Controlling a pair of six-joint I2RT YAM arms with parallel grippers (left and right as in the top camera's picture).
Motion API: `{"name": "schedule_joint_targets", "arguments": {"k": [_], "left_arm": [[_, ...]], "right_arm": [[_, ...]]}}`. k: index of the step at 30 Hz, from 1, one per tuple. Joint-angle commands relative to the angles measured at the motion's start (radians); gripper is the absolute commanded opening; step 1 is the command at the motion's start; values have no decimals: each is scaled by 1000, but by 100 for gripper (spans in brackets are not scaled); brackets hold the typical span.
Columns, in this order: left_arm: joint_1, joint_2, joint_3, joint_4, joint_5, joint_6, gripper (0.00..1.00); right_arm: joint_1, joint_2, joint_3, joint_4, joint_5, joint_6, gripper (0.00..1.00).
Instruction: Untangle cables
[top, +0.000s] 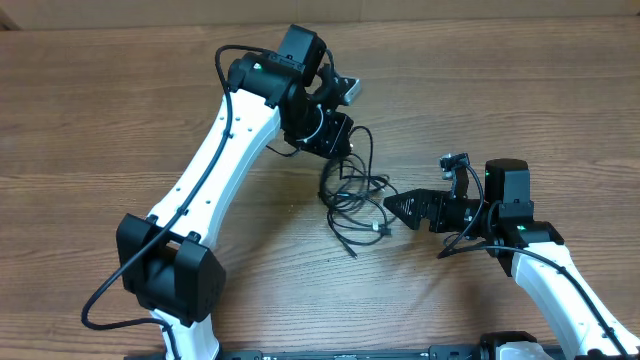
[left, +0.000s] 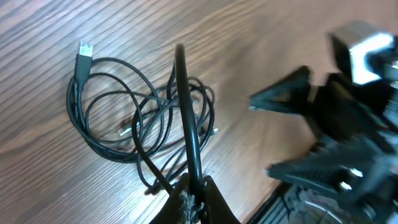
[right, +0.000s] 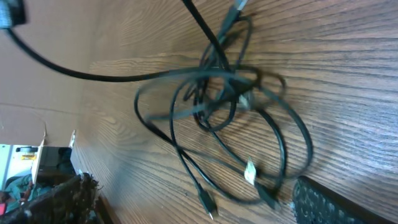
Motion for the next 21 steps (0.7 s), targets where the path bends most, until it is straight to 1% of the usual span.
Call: {"name": "schedule_joint_targets", "arguments": {"k": [1,2,3,7,11,14,16,17,21], "left_arm": [[-2,-60,46,-3,123,111,4],[-2,-69,53,-3,124,118,4],[-2,-79,56,-2,124,127,4],[-7,-138,65,10,172,191,4],[-8,-200,65,50,231,198,4],[-8,-238,65,80,285,198,4],[-8,-259,65,100,311,198,4],[-8,-272,65,116,334,198,4],[-8,-274,65,121,338,190,4]], "right_arm": [[-2,2,20,10,-18,1,95],[-2,2,20,12,-17,1,92],[-2,2,20,12,-18,1,91],[-2,2,20,13,-16,21,91],[-2,2,20,22,-17,74,90],[-2,2,20,23,-18,161,88],[-2,2,20,19,-24,245,87],[-2,2,20,18,-42,324,86],[-2,2,20,18,-56,436,80]]}}
